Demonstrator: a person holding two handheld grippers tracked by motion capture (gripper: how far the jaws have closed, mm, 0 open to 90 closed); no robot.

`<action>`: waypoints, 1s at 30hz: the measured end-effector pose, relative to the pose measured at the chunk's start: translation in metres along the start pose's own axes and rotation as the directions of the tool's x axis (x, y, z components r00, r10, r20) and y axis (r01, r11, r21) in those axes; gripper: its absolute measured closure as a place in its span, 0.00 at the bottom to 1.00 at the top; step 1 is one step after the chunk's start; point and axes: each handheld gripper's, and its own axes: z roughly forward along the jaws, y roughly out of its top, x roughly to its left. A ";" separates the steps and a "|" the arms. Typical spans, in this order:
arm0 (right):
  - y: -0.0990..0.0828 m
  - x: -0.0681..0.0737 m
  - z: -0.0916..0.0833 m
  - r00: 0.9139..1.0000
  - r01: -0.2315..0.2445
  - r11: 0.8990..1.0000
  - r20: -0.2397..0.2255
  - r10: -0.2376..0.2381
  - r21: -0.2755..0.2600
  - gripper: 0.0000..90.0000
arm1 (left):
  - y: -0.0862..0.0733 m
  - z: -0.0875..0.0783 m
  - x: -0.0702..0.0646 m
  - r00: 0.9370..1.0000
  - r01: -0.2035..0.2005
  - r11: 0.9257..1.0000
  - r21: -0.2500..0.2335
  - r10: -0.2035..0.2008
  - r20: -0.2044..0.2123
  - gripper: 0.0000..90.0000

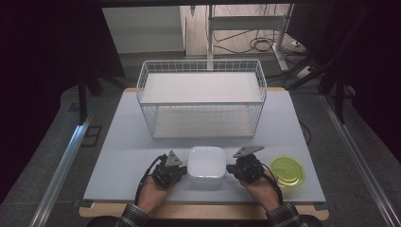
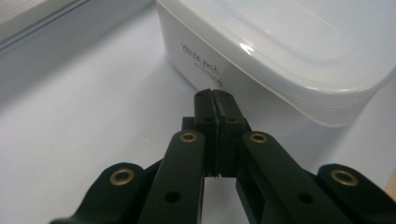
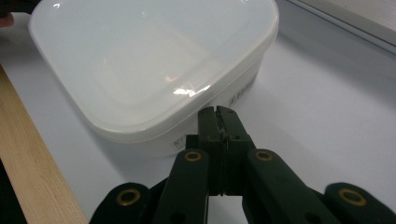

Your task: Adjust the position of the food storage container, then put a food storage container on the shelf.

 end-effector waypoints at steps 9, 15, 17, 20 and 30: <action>-0.005 -0.007 -0.014 0.998 -0.037 0.997 0.047 0.040 -0.062 0.70 | -0.009 -0.023 0.008 0.999 -0.003 1.000 -0.022 0.002 -0.049 0.51; -0.014 -0.006 -0.023 0.996 -0.035 0.996 0.073 0.041 -0.077 0.53 | -0.012 -0.029 0.007 0.998 -0.030 0.999 -0.025 0.029 -0.049 0.27; -0.016 -0.006 -0.026 0.997 -0.039 0.996 0.070 0.045 -0.082 0.49 | -0.014 -0.028 0.005 0.997 -0.031 1.000 -0.005 0.030 -0.067 0.18; -0.018 -0.006 -0.029 0.996 -0.039 0.995 0.072 0.046 -0.088 0.44 | -0.016 -0.028 0.001 0.996 -0.039 0.999 0.011 0.040 -0.085 0.14; -0.016 -0.007 -0.031 0.999 -0.032 0.988 0.028 0.037 -0.151 0.26 | -0.019 -0.034 0.013 0.998 -0.031 0.997 -0.076 0.027 -0.052 0.07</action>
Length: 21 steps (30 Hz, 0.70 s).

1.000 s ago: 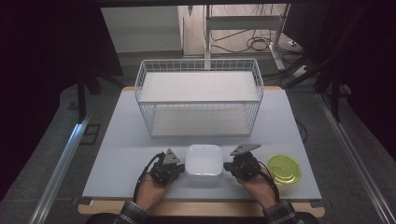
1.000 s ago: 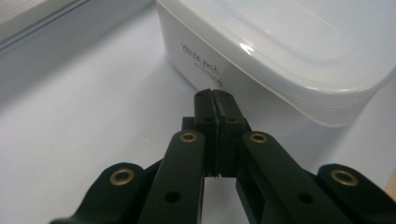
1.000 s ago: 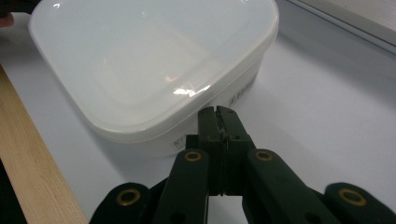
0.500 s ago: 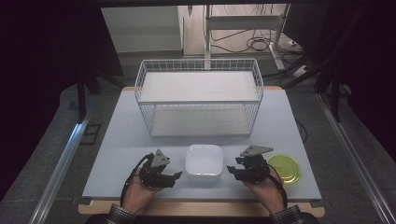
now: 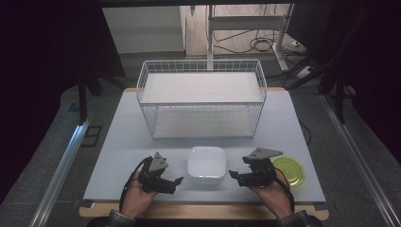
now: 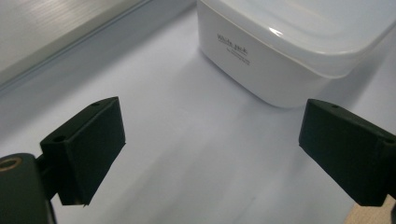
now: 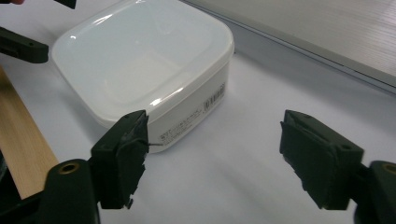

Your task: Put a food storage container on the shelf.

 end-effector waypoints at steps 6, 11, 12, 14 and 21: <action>0.003 0.002 0.002 1.000 0.021 1.000 -0.022 -0.021 -0.013 0.20 | 0.004 -0.003 0.006 0.999 0.049 0.999 -0.017 -0.050 -0.008 0.06; 0.007 0.007 0.008 0.999 0.021 1.000 -0.038 -0.021 -0.005 0.17 | 0.011 -0.002 0.004 0.997 0.071 0.997 -0.018 -0.071 0.012 0.04; 0.008 0.007 0.009 0.999 0.021 1.000 -0.039 -0.021 -0.002 0.15 | 0.013 -0.002 0.003 0.997 0.071 0.997 -0.016 -0.071 0.018 0.04; 0.010 0.009 0.011 0.999 0.030 1.000 -0.036 -0.030 0.003 0.12 | 0.016 -0.001 0.001 0.997 0.066 0.998 -0.011 -0.066 0.036 0.03; 0.015 0.012 0.017 0.999 0.015 0.999 -0.030 -0.014 0.032 0.14 | 0.032 0.001 0.000 0.994 0.070 0.997 -0.031 -0.067 0.083 0.05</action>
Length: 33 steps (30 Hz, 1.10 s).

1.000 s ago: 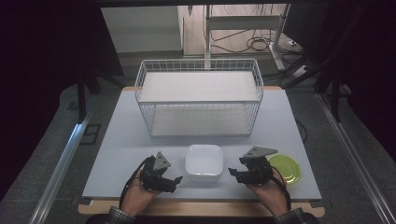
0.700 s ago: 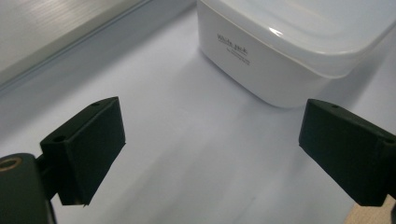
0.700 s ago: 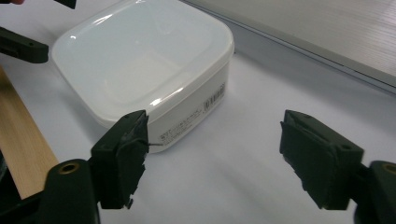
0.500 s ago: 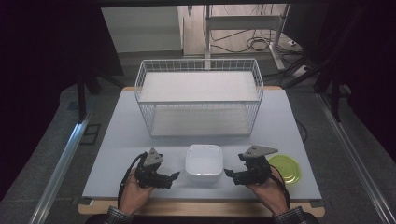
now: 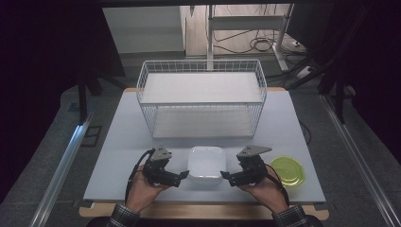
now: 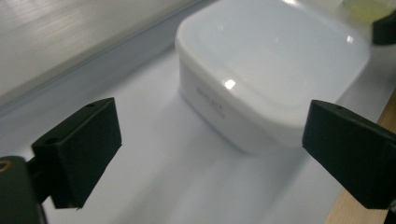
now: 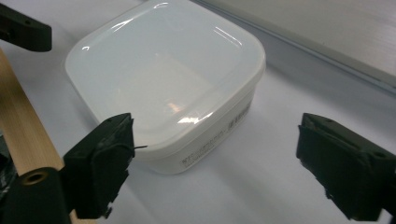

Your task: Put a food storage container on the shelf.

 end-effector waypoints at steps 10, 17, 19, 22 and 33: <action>0.015 -0.007 0.008 0.997 -0.060 0.998 -0.056 0.061 0.018 0.30 | 0.014 0.016 0.005 0.999 0.015 1.000 -0.006 -0.014 0.047 0.21; 0.019 -0.012 0.020 0.992 -0.098 0.994 -0.081 0.101 0.044 0.34 | 0.015 0.035 0.013 0.986 0.069 0.998 0.007 -0.069 0.152 0.19; 0.019 -0.014 0.022 0.984 -0.130 0.990 -0.112 0.136 0.056 0.37 | 0.012 0.037 0.015 0.975 0.093 0.996 0.008 -0.093 0.201 0.19; 0.017 -0.017 0.023 0.976 -0.158 0.986 -0.140 0.165 0.061 0.38 | 0.012 0.038 0.013 0.965 0.093 0.995 0.025 -0.096 0.243 0.23; 0.013 -0.013 0.009 0.949 -0.253 0.962 -0.166 0.268 0.106 0.64 | 0.008 0.015 0.003 0.969 0.103 0.992 0.075 -0.117 0.219 0.49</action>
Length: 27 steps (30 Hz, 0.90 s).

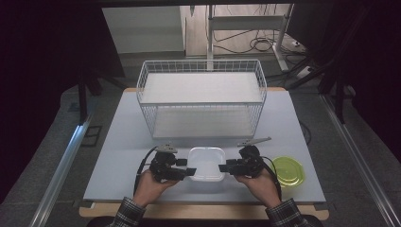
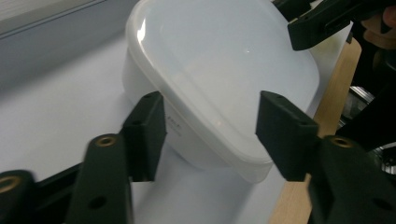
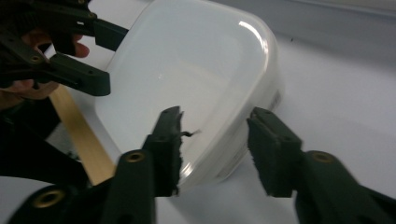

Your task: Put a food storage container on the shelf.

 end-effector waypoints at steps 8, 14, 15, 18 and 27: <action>-0.002 0.001 -0.008 0.997 -0.072 0.997 -0.020 0.072 -0.017 0.79 | 0.001 -0.010 -0.009 0.994 0.059 0.998 -0.035 -0.062 -0.087 0.70; -0.001 0.008 -0.009 1.000 -0.008 0.999 0.028 0.009 -0.054 0.88 | -0.003 -0.013 -0.005 0.988 0.108 0.990 -0.094 -0.118 -0.104 0.84; -0.001 0.009 -0.008 0.999 0.010 0.998 0.044 -0.008 -0.060 0.88 | -0.003 -0.013 -0.005 0.988 0.108 0.990 -0.094 -0.118 -0.104 0.86; -0.001 0.012 -0.007 0.997 0.039 0.997 0.071 -0.034 -0.070 0.87 | -0.004 -0.012 -0.006 0.986 0.103 0.989 -0.104 -0.116 -0.123 0.87; 0.001 0.020 -0.015 0.990 0.099 0.986 0.111 -0.084 -0.132 0.87 | -0.002 -0.014 -0.011 0.986 0.096 0.988 -0.123 -0.112 -0.124 0.87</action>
